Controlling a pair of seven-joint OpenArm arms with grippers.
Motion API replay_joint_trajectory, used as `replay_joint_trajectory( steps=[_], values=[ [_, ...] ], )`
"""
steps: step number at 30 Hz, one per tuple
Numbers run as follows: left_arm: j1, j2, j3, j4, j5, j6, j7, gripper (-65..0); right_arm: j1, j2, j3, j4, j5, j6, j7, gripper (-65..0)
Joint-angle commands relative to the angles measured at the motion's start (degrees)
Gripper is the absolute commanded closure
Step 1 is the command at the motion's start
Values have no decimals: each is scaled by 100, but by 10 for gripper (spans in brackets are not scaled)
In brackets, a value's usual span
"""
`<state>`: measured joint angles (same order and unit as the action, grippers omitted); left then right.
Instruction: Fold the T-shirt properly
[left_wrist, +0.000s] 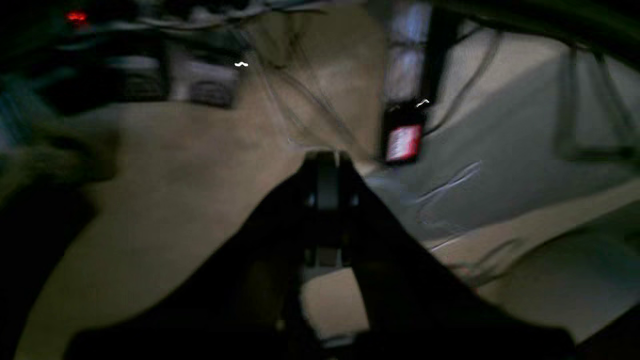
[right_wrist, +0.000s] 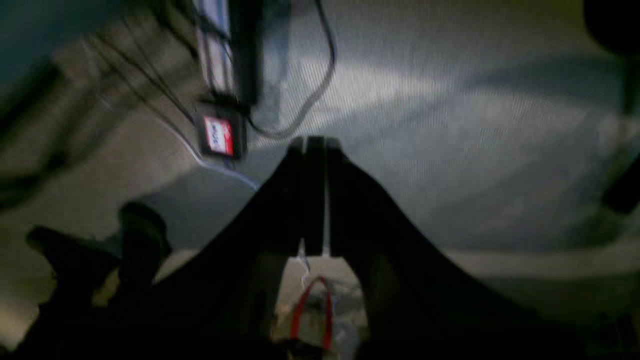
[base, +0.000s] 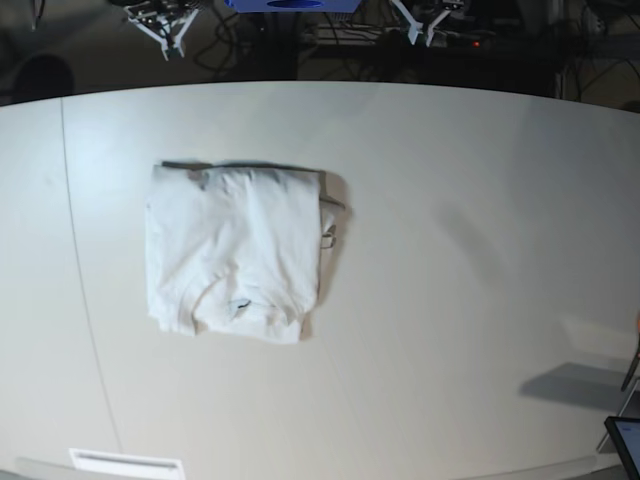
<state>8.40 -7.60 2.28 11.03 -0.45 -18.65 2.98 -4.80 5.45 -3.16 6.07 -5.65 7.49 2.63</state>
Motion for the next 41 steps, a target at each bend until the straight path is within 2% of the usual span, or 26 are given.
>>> replay_joint_trajectory(
  steps=[1, 5, 9, 13, 16, 20, 41],
  values=[
    [-98, -18, -4, 9, -21, -29, -4, 0, 80, 30, -5, -48, 7, 12, 40, -9],
    [-396, 96, -4, 9, -21, -29, 339, 0, 352, 22, -5, -48, -2, 12, 58, -9],
    [-599, 192, -4, 1, -21, -29, 365, 0, 493, 22, -5, -13, -2, 12, 93, -10],
    [-669, 289, -4, -8, -21, -20, 339, 0, 475, 30, -5, -39, -2, 12, 699, -12],
    [-669, 307, -13, 9, -21, 305, 321, 0, 396, 48, 21, -57, 24, 12, 1068, -12],
    [-660, 307, -13, 9, -21, 578, 313, 0, 379, 57, -5, -57, 7, 12, 1068, -12],
    [-862, 307, -13, 282, -21, 595, 295, 0, 396, 66, -14, -57, 7, 12, 1068, -9]
  ],
)
